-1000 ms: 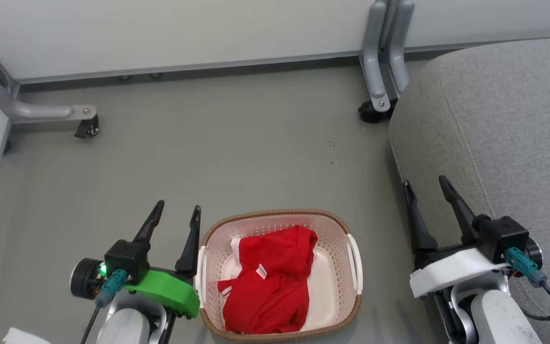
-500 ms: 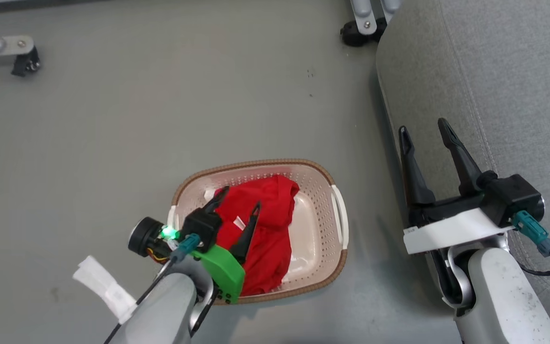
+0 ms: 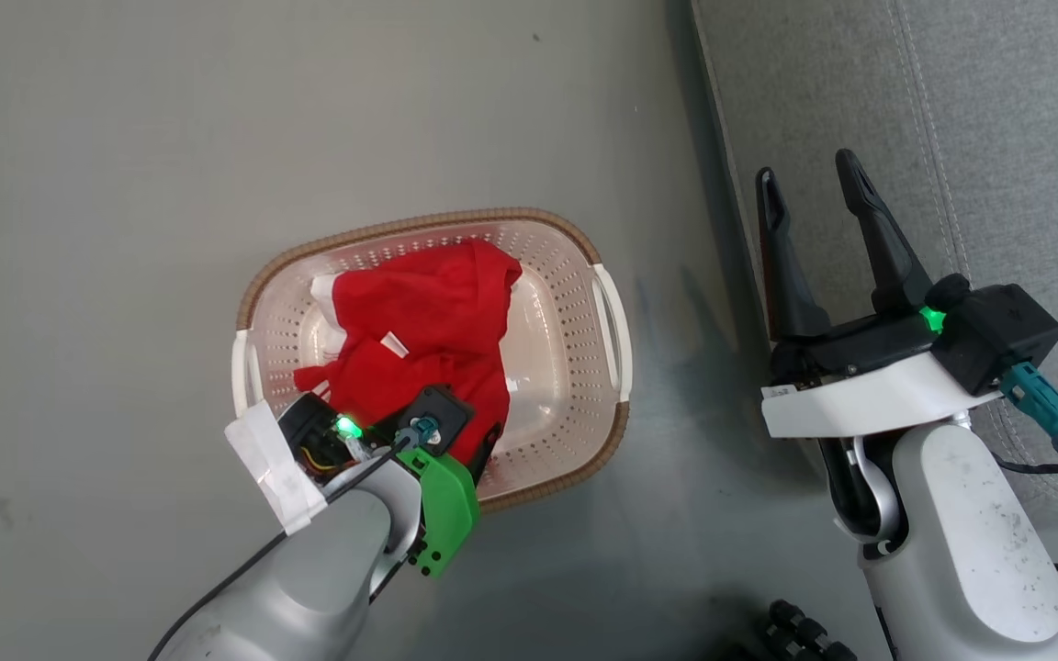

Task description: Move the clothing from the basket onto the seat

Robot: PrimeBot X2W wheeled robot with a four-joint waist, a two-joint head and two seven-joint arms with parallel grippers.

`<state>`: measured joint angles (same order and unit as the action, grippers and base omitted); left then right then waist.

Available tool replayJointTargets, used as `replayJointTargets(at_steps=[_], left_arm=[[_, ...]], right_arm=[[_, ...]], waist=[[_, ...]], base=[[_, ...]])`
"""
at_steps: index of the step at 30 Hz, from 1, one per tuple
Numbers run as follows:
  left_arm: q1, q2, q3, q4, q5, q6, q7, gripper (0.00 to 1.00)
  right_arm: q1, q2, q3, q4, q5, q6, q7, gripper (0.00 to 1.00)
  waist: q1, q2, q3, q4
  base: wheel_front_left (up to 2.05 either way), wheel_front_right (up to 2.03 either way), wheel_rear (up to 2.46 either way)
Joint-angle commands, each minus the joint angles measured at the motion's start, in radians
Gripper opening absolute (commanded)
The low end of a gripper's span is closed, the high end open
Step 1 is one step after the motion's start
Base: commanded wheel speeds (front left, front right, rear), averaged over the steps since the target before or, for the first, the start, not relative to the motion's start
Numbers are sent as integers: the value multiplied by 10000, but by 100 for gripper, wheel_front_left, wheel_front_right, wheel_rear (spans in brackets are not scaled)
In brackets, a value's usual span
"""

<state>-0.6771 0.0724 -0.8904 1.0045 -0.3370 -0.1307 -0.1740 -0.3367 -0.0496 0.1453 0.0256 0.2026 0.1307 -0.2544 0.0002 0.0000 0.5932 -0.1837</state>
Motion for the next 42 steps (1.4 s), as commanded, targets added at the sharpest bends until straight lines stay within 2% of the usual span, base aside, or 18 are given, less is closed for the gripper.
replayJointTargets(at_steps=[1, 13, 26, 36, 37, 38, 39, 40, 42], left_arm=[[-341, 95, -143, 225, -141, -2, 108, 100], [-1271, 449, -1152, 1327, -1259, -2, 1236, 100], [-1853, 916, -2095, 1860, -2022, -2, 2927, 100], [-2302, 990, -2337, 2408, -2189, 88, 3518, 99], [-2329, 986, -2356, 2460, -2180, 126, 3621, 73], [-2344, 983, -2377, 2512, -2192, 170, 3764, 42], [-2369, 980, -2386, 2534, -2203, 190, 3800, 5], [-2402, 981, -2415, 2562, -2173, 252, 3823, 0], [-2404, 1007, -2434, 2617, -2180, 326, 3863, 0]], right_arm=[[-222, -15, 53, -43, 121, 1, -66, 100], [-712, -13, 372, -129, 821, 1, -119, 100], [-841, -15, 635, -211, 1227, 1, -122, 100], [-979, -16, 787, -326, 1298, 1, -123, 100], [-978, -16, 788, -330, 1309, 1, -123, 100], [-975, -16, 791, -343, 1320, 1, -123, 100], [-970, -15, 794, -351, 1331, 1, -123, 100], [-963, -15, 786, -365, 1326, 1, -123, 100], [-957, -16, 775, -377, 1326, 1, -123, 100]], waist=[[-2, 0, 1004, -611], [-2, 0, 2214, -1174], [-2, 0, 2681, -1415], [-2, 0, 3026, -1557], [-2, 0, 3041, -1570], [-2, 0, 3058, -1589], [-2, 0, 3073, -1604], [-2, 0, 3086, -1616], [-2, 0, 3099, -1637]], base=[[0, 0, 0], [0, 0, 0], [0, 0, 0], [0, 0, 0], [0, 0, 0], [0, 0, 0], [0, 0, 0], [0, 0, 0], [0, 0, 0]])
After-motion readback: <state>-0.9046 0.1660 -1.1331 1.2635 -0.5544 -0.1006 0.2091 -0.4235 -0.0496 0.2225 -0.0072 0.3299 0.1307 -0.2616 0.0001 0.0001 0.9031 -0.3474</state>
